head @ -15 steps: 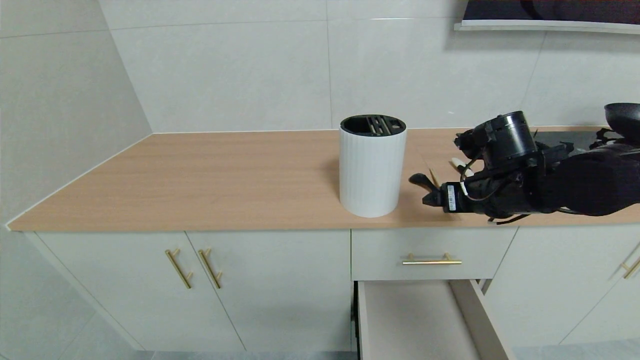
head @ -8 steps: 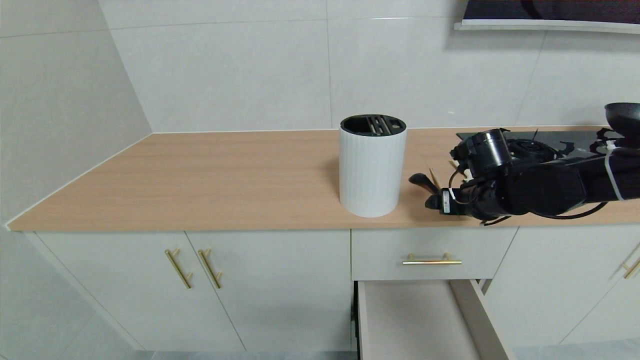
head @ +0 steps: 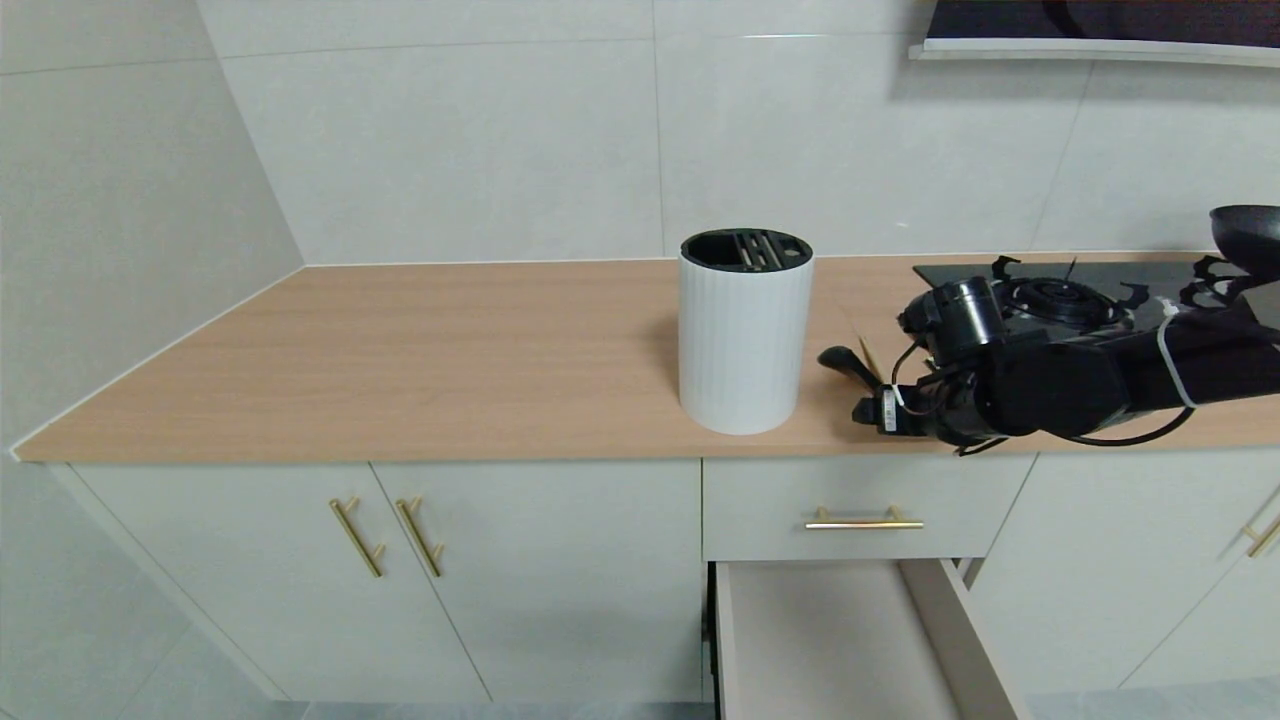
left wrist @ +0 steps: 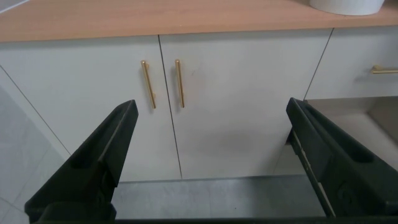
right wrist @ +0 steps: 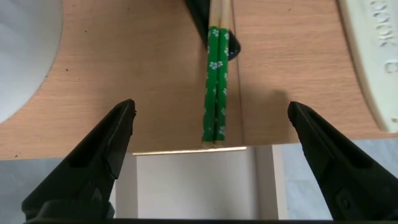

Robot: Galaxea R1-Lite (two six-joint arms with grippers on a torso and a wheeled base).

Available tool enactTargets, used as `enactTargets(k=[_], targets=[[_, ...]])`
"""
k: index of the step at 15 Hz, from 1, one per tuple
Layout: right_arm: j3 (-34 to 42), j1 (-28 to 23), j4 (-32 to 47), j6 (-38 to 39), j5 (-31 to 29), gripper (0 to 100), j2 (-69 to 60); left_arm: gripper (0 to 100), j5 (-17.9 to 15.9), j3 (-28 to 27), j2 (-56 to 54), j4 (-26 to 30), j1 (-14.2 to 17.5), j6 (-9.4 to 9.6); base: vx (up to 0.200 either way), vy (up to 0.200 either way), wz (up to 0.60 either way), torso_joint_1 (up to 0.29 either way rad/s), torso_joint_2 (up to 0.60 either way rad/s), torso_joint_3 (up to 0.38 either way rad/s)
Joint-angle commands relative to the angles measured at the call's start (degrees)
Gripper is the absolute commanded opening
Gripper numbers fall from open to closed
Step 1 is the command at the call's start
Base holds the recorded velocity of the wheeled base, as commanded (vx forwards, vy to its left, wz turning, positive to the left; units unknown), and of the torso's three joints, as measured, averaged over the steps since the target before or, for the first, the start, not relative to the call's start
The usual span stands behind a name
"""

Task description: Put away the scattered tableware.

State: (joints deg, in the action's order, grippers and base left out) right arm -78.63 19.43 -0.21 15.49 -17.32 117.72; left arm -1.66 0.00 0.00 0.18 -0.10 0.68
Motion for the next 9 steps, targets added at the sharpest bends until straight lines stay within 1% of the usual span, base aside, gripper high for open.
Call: enactTargets(k=[1, 2, 3, 9], targets=[[0.1, 0.0, -0.2, 0.0, 0.0, 100, 0.3, 100, 0.0, 0.0, 0.0, 0.0, 0.0, 0.02, 0.000, 0.000, 0.00, 0.000, 0.00, 0.000], [0.1, 0.0, -0.2, 0.0, 0.0, 100, 0.3, 100, 0.0, 0.0, 0.0, 0.0, 0.0, 0.02, 0.000, 0.000, 0.00, 0.000, 0.00, 0.000], [0.1, 0.0, -0.2, -0.1, 0.0, 0, 0.3, 100, 0.0, 0.0, 0.0, 0.0, 0.0, 0.02, 0.000, 0.000, 0.00, 0.000, 0.00, 0.000], [0.0, 0.0, -0.2, 0.0, 0.0, 0, 1.0, 100, 0.0, 0.0, 0.1, 0.0, 0.0, 0.02, 0.000, 0.000, 0.00, 0.000, 0.00, 0.000]])
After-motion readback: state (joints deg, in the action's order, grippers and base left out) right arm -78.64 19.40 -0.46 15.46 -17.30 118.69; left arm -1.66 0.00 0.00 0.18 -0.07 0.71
